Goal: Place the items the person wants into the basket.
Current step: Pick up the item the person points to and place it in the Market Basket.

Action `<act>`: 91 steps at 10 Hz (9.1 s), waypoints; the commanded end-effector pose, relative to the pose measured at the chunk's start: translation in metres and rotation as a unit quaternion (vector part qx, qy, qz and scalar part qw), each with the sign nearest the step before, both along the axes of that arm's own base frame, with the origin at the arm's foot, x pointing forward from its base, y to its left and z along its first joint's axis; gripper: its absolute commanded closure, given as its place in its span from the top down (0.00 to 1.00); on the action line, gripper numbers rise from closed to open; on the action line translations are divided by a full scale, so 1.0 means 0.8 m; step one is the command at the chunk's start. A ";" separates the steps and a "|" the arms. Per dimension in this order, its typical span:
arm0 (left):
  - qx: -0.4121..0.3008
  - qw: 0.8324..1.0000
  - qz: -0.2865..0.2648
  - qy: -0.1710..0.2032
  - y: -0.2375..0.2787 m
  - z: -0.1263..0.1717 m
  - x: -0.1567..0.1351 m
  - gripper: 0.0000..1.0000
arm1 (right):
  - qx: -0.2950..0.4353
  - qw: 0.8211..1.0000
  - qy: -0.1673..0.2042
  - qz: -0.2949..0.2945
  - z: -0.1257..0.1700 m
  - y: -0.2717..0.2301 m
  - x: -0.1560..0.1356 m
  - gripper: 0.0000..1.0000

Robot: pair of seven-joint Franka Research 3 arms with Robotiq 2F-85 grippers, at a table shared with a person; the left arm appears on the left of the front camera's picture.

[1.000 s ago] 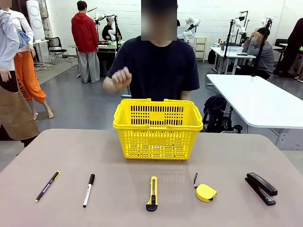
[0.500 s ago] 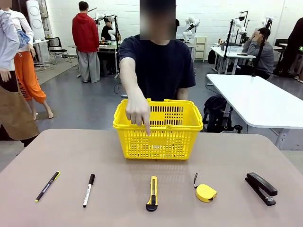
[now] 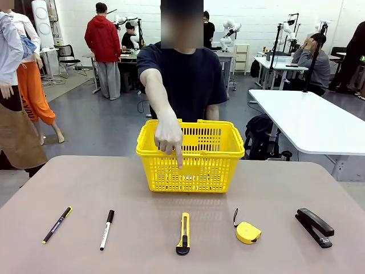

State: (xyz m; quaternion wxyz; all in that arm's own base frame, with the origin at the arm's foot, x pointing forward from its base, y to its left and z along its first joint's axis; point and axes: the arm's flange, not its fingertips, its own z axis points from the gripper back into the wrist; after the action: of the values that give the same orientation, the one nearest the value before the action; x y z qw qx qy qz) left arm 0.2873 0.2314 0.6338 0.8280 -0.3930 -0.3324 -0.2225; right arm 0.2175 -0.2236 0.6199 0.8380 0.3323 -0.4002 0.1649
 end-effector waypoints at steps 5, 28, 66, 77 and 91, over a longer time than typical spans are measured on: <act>0.473 0.827 -0.290 0.089 -0.482 0.112 0.122 1.00 | 0.005 1.000 -0.009 0.008 0.003 0.000 0.002 1.00; 0.420 0.882 0.148 0.158 -0.811 -0.283 0.034 1.00 | 0.005 1.000 -0.009 0.008 0.003 0.000 0.002 1.00; 0.385 0.921 -0.045 0.028 -0.744 -0.034 0.238 0.09 | 0.005 1.000 -0.009 0.008 0.003 0.000 0.002 1.00; 0.500 0.863 -0.006 0.073 -0.774 -0.187 0.351 0.09 | 0.005 1.000 -0.009 0.008 0.003 0.000 0.002 1.00; 0.463 0.879 -0.035 0.105 -0.779 -0.238 0.381 0.86 | 0.005 1.000 -0.009 0.008 0.003 0.000 0.002 1.00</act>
State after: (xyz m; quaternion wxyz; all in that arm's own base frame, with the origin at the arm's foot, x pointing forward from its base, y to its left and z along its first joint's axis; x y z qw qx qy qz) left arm 0.5870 -0.3913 0.4348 0.9397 0.0151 -0.0845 -0.3310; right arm 0.2177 -0.2234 0.6201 0.8388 0.3322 -0.3983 0.1656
